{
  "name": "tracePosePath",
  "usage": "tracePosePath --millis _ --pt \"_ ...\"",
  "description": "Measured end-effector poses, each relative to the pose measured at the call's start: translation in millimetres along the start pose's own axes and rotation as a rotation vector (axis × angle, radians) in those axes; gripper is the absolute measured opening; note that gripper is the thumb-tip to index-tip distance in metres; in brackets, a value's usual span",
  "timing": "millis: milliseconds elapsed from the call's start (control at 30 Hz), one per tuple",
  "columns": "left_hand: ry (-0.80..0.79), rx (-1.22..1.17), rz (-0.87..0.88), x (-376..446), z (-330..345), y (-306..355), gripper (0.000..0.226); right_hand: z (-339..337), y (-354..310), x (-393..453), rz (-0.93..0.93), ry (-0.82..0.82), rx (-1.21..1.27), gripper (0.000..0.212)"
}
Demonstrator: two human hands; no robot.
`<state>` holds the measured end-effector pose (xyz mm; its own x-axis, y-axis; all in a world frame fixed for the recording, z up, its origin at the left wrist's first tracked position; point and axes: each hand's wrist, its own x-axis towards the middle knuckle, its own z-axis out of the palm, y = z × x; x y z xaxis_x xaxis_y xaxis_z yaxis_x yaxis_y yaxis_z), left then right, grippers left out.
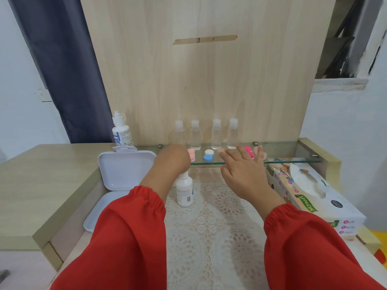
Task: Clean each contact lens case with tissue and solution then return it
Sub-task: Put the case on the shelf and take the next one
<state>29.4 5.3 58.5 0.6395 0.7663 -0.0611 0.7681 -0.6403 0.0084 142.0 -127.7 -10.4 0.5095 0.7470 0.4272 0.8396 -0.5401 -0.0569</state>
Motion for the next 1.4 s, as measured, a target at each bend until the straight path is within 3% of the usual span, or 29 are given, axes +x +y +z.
tracePosePath --millis 167,433,667,867,1233,1400 --pt "-0.026 0.014 0.035 -2.4 -2.2 5.6 0.026 -3.2 9.1 -3.0 0.04 0.016 -0.008 0.049" --pt "0.021 0.242 0.176 -11.7 -4.2 6.5 0.032 -3.5 6.9 -4.1 0.063 0.023 -0.023 0.055" --pt "0.076 0.071 0.212 -12.5 -0.2 1.3 0.037 5.9 -24.2 1.6 -0.123 0.04 -0.009 0.061" --pt "0.08 -0.041 0.167 -4.9 7.6 0.2 0.036 9.9 -21.4 2.2 -0.11 0.075 -0.05 0.071" --pt "0.032 -0.082 0.205 -11.9 0.8 6.1 0.053 3.7 -12.1 -1.2 -0.015 0.076 -0.066 0.061" --pt "0.103 -0.246 0.17 -5.9 8.4 -3.8 0.043 10.8 -36.0 9.8 -0.055 0.208 -0.027 0.035"
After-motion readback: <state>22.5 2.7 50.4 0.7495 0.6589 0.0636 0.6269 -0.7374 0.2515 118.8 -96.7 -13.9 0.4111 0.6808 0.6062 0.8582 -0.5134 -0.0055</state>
